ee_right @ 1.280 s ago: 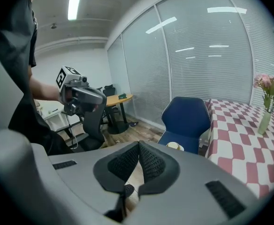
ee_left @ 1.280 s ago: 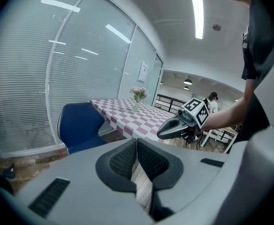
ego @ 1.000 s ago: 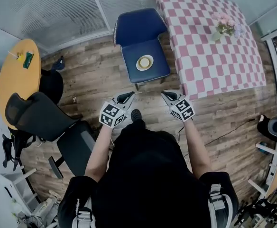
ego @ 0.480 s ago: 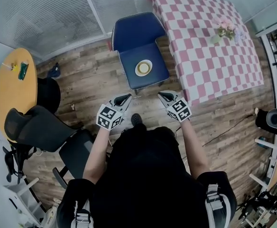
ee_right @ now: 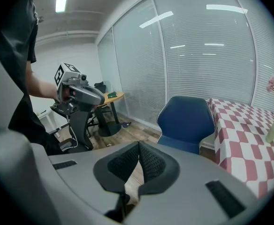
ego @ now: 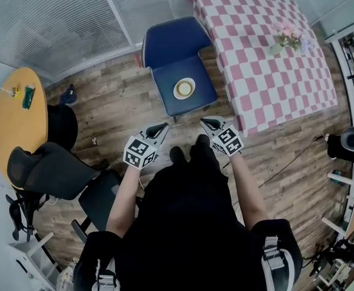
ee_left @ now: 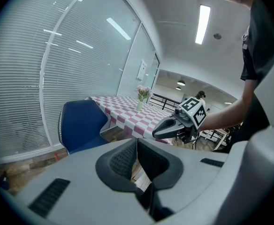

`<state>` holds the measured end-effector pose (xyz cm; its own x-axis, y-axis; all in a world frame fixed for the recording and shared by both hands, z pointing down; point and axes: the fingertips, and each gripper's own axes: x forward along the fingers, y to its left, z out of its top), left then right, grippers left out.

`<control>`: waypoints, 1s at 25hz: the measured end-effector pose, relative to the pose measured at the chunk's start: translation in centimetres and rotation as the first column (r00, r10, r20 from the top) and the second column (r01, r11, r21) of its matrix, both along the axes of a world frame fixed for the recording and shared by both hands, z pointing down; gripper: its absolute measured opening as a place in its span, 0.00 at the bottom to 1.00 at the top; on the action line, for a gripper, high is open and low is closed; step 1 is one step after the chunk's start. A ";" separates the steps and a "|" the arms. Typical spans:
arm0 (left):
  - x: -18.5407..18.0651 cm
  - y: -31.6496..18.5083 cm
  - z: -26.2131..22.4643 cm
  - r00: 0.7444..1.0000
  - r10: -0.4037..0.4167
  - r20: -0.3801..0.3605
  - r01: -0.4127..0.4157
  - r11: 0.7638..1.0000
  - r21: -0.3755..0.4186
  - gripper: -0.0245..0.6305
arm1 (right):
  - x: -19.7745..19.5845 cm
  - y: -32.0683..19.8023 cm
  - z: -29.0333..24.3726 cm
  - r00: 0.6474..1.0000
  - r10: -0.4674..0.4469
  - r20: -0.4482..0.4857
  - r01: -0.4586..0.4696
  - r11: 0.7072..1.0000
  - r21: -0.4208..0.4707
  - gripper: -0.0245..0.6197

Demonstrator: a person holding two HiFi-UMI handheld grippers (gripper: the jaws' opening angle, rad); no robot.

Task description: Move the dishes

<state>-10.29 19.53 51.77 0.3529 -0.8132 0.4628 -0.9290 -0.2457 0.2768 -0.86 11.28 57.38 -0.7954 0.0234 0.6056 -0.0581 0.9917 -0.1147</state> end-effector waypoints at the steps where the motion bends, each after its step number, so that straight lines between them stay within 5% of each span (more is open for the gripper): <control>1: 0.0 0.0 -0.1 1.000 0.002 -0.001 -0.002 1.000 0.001 0.07 | -0.1 0.0 0.0 1.000 -0.002 -0.002 0.002 1.000 0.003 0.06; 25: -3.5 -4.1 2.5 0.986 -0.163 -0.019 0.161 0.985 -0.065 0.07 | -5.9 -7.7 4.8 0.983 -0.174 -0.051 0.173 0.985 -0.013 0.06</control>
<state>-13.80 15.40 54.27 0.2306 -0.8302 0.5076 -0.9480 -0.0740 0.3097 -6.78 3.61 62.17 -0.7462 0.1637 0.6453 0.1086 0.9863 -0.1245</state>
